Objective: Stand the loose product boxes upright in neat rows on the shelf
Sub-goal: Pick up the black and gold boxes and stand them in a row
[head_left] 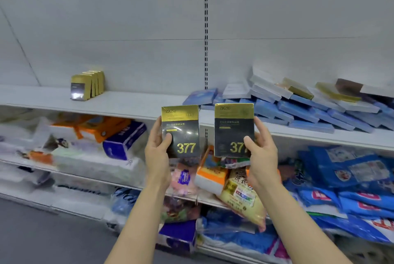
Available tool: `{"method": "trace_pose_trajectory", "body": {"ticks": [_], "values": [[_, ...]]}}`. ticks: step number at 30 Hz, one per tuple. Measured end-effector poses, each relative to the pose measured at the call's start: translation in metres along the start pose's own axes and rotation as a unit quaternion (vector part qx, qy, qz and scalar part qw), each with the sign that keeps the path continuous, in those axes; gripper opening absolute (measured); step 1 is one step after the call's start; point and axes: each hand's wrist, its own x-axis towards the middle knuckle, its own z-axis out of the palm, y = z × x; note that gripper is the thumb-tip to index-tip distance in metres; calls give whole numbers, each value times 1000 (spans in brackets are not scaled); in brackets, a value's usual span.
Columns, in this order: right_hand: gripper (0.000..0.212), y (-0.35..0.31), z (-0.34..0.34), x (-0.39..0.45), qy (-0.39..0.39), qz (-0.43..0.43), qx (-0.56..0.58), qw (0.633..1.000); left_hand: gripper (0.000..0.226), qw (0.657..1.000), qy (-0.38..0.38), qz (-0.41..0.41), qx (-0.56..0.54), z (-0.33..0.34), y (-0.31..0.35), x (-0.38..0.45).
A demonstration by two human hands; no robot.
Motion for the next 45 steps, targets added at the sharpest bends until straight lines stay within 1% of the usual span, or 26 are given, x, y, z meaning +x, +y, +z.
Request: {"method": "trace_pose_trajectory", "body": {"ticks": [5,11,19,24,27,32,38,42,45], "values": [[57,26,77,-26,-3,-3,10,1000,52,1000,1,13,21,-89,21,37],[56,53,155,-38,-28,35,16,999,52,1000,16,11,15,-165,41,75],[56,94,251,-13,-45,45,16,998,51,1000,24,16,11,-223,50,143],[54,124,311,20,-45,62,23,997,44,998,53,-1,38,-266,50,204],[53,134,346,41,-52,56,14,997,42,997,68,3,46,-291,59,247],[51,155,398,64,-60,68,14,996,40,996,73,-4,52,-328,62,306],[51,190,456,75,-45,73,-1,996,39,997,54,-29,49,-370,53,389],[50,211,500,86,-16,66,-2,998,37,997,24,-46,56,-395,46,446],[51,228,536,91,13,72,8,997,39,996,5,-57,66,-418,41,488]]}}
